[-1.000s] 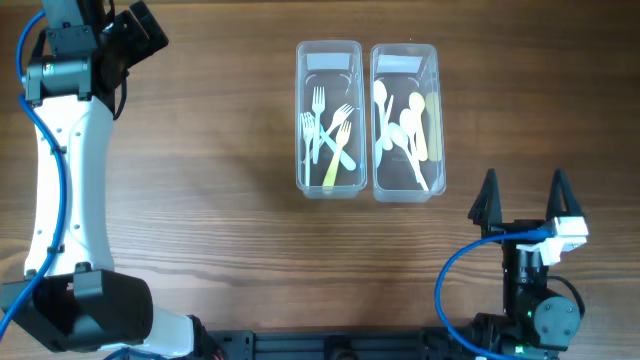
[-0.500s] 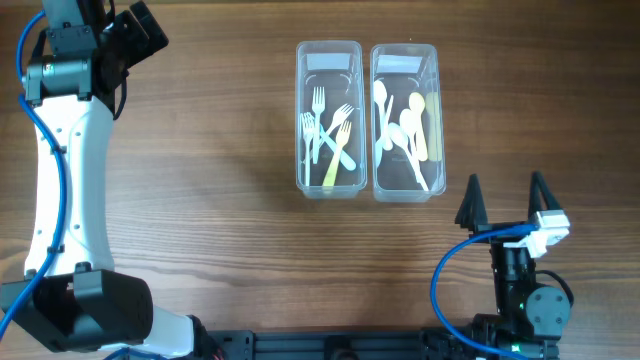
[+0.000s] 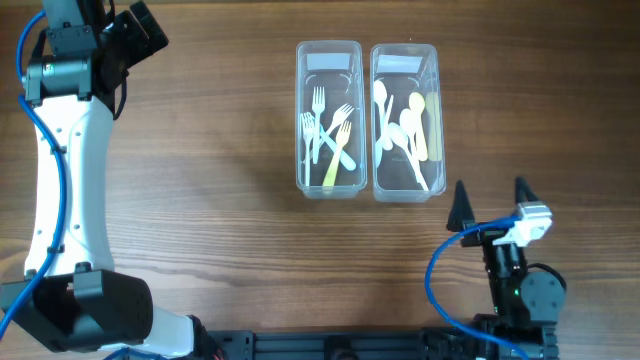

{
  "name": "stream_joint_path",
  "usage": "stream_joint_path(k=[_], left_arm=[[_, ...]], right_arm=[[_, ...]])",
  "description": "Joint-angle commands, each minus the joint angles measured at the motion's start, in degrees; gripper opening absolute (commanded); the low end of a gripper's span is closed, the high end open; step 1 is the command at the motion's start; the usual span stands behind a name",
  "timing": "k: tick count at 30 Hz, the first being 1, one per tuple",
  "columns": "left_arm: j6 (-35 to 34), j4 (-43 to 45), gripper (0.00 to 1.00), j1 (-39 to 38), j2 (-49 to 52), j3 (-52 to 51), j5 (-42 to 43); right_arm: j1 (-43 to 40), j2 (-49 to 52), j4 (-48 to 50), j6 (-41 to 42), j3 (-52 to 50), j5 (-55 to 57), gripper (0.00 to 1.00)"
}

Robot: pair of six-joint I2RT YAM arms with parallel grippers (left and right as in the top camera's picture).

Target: Pack container

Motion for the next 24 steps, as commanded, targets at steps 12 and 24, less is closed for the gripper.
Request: stream_joint_path(k=[12,24], left_arm=[[-0.07,0.02,1.0,-0.04,0.28,0.13,-0.33],[-0.07,0.02,1.0,-0.04,0.28,0.13,-0.33]], right_arm=[[0.28,0.87,-0.33,-0.61,0.0,-0.44,1.0],[0.28,0.87,-0.33,-0.61,0.0,-0.44,1.0]])
